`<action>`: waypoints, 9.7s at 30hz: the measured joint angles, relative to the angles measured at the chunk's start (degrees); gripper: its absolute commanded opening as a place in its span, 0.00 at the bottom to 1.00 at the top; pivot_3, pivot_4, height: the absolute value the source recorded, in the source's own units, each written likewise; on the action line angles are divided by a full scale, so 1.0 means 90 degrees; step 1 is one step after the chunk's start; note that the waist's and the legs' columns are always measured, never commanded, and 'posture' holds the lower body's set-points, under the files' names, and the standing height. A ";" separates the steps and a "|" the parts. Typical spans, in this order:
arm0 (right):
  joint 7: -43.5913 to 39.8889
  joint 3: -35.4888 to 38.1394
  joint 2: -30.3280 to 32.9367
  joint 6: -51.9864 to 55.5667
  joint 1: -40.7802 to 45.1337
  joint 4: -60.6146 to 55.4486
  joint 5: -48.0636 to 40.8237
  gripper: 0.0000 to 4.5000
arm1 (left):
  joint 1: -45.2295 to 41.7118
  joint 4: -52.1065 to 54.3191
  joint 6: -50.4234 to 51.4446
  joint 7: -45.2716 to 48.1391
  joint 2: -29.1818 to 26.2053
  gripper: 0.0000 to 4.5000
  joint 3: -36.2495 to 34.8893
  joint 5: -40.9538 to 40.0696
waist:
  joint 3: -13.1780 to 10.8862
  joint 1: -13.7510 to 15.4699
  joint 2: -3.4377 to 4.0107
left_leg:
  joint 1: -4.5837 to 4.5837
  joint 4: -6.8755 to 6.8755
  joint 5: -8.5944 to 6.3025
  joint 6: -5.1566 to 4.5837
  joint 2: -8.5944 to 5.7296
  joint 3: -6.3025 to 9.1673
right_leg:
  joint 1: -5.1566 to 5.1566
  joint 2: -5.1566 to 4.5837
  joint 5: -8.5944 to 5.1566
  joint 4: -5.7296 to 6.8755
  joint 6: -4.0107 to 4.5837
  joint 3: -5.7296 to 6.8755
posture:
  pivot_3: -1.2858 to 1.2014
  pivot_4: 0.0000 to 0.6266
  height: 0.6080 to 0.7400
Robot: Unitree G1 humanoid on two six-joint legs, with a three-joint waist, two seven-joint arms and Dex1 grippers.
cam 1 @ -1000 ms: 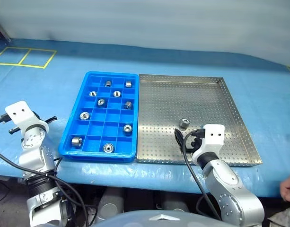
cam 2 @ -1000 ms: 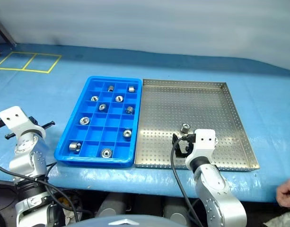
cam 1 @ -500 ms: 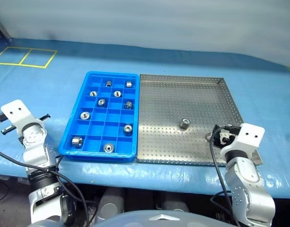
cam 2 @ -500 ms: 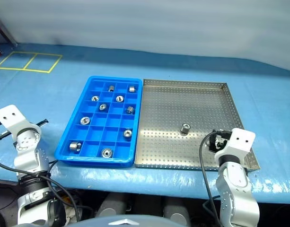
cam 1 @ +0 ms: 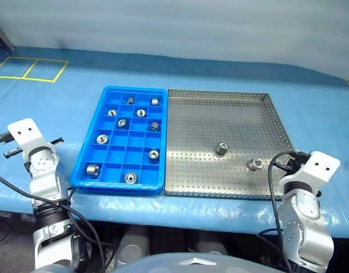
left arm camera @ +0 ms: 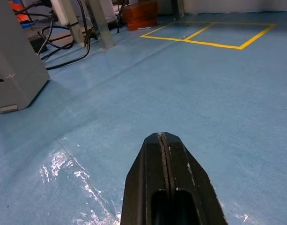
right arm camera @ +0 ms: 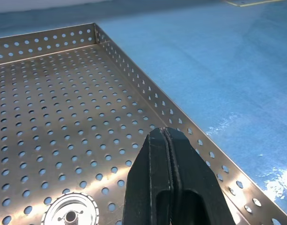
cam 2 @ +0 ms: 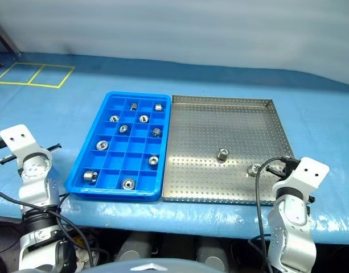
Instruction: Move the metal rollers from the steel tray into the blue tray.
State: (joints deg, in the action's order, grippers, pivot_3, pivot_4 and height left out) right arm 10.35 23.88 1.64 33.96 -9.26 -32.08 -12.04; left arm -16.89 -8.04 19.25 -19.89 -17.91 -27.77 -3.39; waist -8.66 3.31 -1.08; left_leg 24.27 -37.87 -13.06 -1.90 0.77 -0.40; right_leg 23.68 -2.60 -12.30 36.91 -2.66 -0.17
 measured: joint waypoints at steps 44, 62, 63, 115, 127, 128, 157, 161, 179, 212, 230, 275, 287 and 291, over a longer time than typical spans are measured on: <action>-0.1181 -0.1817 0.0536 0.1555 0.1549 0.0936 -0.0374 1.00 | 0.0913 0.3642 0.2105 0.5976 -0.1145 0.99 0.3221 -0.2503 | -0.0014 -0.0086 0.0022 | -0.0003 0.0013 0.0006 0.0000 0.0009 -0.0007 | 0.0008 0.0008 -0.0008 -0.0004 0.0008 -0.0001 | 0.59 0.24 1.00; -0.1157 -0.2073 0.0315 0.0858 0.1662 0.2039 0.0023 0.42 | 0.0830 0.3713 0.2116 0.6209 -0.1148 1.00 0.3374 -0.2691 | -0.0021 -0.0087 0.0034 | -0.0003 0.0020 0.0007 0.0000 0.0009 -0.0006 | 0.0009 0.0011 -0.0015 -0.0004 -0.0002 -0.0008 | 0.59 0.24 1.00; -0.1161 -0.2098 0.0317 0.0853 0.1662 0.2039 0.0028 0.38 | 0.0844 0.3714 0.2113 0.6194 -0.1148 1.00 0.3373 -0.2690 | -0.0021 -0.0086 0.0033 | -0.0004 0.0020 0.0007 0.0000 0.0008 -0.0007 | 0.0009 0.0010 -0.0015 -0.0005 -0.0002 -0.0008 | 0.59 0.24 1.00; -0.2807 -0.4685 -0.0336 0.0887 0.3867 0.2781 0.0510 0.38 | 0.3049 0.5109 0.1533 0.3899 -0.0560 1.00 0.0661 -0.2447 | -0.0029 0.2381 0.0041 | 0.0049 0.0083 0.0010 0.0095 -0.0001 0.0020 | 0.0103 0.0026 -0.0044 -0.0011 0.0031 0.0094 | 0.73 0.24 1.00; -0.2941 -0.4747 -0.0101 0.1431 0.3175 0.2186 0.0434 0.38 | 0.2802 0.4992 0.1535 0.4038 -0.0585 1.00 0.0912 -0.2435 | -0.0025 0.2354 0.0036 | 0.0046 0.0081 0.0007 0.0116 0.0025 0.0026 | 0.0101 0.0058 -0.0043 -0.0008 0.0028 0.0101 | 0.72 0.24 1.00; -0.2946 -0.4775 -0.0101 0.1433 0.3170 0.2196 0.0435 0.38 | 0.2788 0.4991 0.1535 0.4042 -0.0587 1.00 0.0914 -0.2435 | -0.0025 0.2351 0.0036 | 0.0046 0.0081 0.0006 0.0118 0.0034 0.0026 | 0.0101 0.0066 -0.0044 -0.0008 0.0029 0.0101 | 0.72 0.24 1.00; -0.2729 -0.4311 -0.0228 0.1499 0.3023 0.1316 0.0345 0.99 | 0.2161 0.4825 0.1644 0.4310 -0.0728 1.00 0.1531 -0.2459 | -0.0019 0.2249 0.0036 | 0.0046 0.0067 -0.0010 0.0169 0.0092 0.0055 | 0.0091 0.0144 -0.0065 0.0002 0.0069 0.0106 | 0.64 0.24 1.00; -0.2271 -0.3553 -0.0132 0.1989 0.2465 0.0290 0.0299 0.99 | 0.1694 0.4387 0.1685 0.4594 -0.0762 1.00 0.1932 -0.2461 | -0.0014 0.2023 0.0039 | 0.0046 0.0061 -0.0010 0.0168 0.0090 0.0056 | 0.0078 0.0143 -0.0064 0.0004 0.0070 0.0106 | 0.61 0.24 1.00; -0.0694 -0.1741 -0.0399 0.2931 0.0830 -0.1472 0.0711 0.99 | -0.0185 0.2674 0.1435 0.6124 -0.0224 1.00 0.3850 -0.2431 | -0.0011 -0.0469 0.0051 | -0.0053 0.0057 -0.0008 0.0155 0.0093 0.0061 | -0.0010 0.0145 -0.0065 0.0042 0.0084 0.0057 | 0.50 0.24 1.00; -0.0582 -0.2542 0.0401 0.0324 -0.2705 -0.2829 0.1028 0.99 | -0.3372 -0.3055 -0.0695 0.7329 0.2363 1.00 0.5850 -0.0360 | -0.0014 -0.1536 0.0044 | -0.0068 0.0014 -0.0037 0.0093 0.0074 -0.0047 | 0.0018 0.0130 -0.0096 0.0088 0.0065 -0.0067 | 0.37 0.24 1.00; -0.0752 -0.3753 0.1239 -0.0710 -0.3494 -0.2829 0.1077 0.99 | -0.3855 -0.5564 -0.2034 0.6112 0.2775 1.00 0.5517 0.0622 | -0.0030 -0.2304 0.0017 | -0.0072 0.0034 -0.0040 0.0092 0.0090 -0.0046 | 0.0018 0.0107 -0.0093 0.0081 0.0024 -0.0069 | 0.36 0.24 1.00; -0.2136 -0.4494 0.1607 0.1522 0.0697 -0.2173 0.0321 1.00 | -0.1773 0.0822 0.1503 0.5802 0.0303 0.38 0.3462 -0.0262 | -0.0038 -0.0877 0.0010 | -0.0079 0.0034 -0.0041 0.0089 0.0095 -0.0067 | 0.0028 0.0116 -0.0071 0.0093 -0.0005 -0.0094 | 0.52 0.24 1.00; -0.2645 -0.4726 0.1737 0.1547 0.0943 -0.1921 0.0026 1.00 | -0.0221 0.2598 0.2976 0.5204 -0.0283 0.38 0.3198 -0.0266 | -0.0042 -0.0337 0.0002 | -0.0070 -0.0017 -0.0056 0.0063 0.0090 -0.0064 | 0.0012 0.0098 -0.0083 0.0094 0.0020 -0.0080 | 0.55 0.24 1.00; -0.2686 -0.4729 0.1756 0.1566 0.0935 -0.1917 -0.0001 1.00 | -0.0111 0.2779 0.3140 0.4999 -0.0280 0.38 0.3173 -0.0324 | -0.0042 -0.0306 0.0002 | -0.0074 -0.0020 -0.0055 0.0064 0.0093 -0.0065 | 0.0010 0.0100 -0.0083 0.0097 0.0024 -0.0080 | 0.56 0.24 1.00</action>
State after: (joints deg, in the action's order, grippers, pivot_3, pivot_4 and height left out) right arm -13.82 -18.68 17.44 48.05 -0.84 -49.33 -12.05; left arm -17.89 16.97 47.52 25.09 -20.44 0.78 -6.31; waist -9.04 0.56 -1.06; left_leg 23.61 -38.05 -13.55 -1.32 1.60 -0.99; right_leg 23.77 -1.70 -13.05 37.79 -2.44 -0.89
